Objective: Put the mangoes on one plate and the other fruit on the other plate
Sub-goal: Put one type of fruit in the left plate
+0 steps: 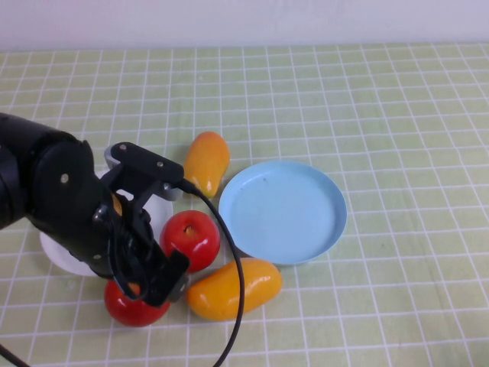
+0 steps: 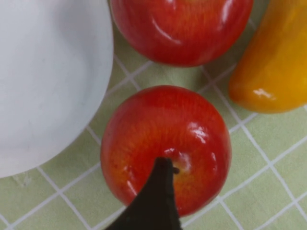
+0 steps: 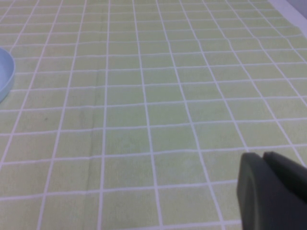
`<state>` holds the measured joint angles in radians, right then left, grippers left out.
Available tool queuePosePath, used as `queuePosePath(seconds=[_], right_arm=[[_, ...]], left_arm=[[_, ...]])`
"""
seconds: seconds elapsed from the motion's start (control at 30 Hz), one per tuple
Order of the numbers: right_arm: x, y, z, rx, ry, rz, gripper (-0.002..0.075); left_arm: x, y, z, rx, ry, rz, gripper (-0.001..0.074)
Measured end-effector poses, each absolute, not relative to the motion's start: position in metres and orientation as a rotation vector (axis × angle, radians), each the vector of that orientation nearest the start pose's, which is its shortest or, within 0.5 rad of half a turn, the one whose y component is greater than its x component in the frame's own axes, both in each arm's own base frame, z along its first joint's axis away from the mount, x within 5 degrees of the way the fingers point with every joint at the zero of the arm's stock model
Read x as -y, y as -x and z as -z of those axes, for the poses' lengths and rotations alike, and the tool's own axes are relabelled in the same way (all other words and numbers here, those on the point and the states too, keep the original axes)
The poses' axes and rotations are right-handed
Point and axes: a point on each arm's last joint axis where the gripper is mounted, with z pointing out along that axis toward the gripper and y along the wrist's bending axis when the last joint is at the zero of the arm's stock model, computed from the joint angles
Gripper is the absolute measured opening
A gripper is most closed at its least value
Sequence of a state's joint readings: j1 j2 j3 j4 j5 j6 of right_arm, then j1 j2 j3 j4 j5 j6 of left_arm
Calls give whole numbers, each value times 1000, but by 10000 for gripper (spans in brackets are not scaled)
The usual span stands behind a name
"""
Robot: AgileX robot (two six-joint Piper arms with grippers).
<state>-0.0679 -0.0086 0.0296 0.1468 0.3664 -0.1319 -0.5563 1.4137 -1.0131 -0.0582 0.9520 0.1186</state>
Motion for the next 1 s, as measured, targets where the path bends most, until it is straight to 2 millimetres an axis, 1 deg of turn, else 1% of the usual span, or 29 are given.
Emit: queuePosePath(seconds=[0.17,0.4,1.0], right_arm=[[-1,-53,-171,-1867,-32,-6,-16],[-1,-53,-171,-1867,-32,-6,-16],[-1,-53,-171,-1867,-32,-6,-16]], left_arm=[[147,-228,-256,-2737,-908,156,668],[143,-231,-255,-2722,-929,77,668],[145,-246,-231,-2748,-970,-37,668]])
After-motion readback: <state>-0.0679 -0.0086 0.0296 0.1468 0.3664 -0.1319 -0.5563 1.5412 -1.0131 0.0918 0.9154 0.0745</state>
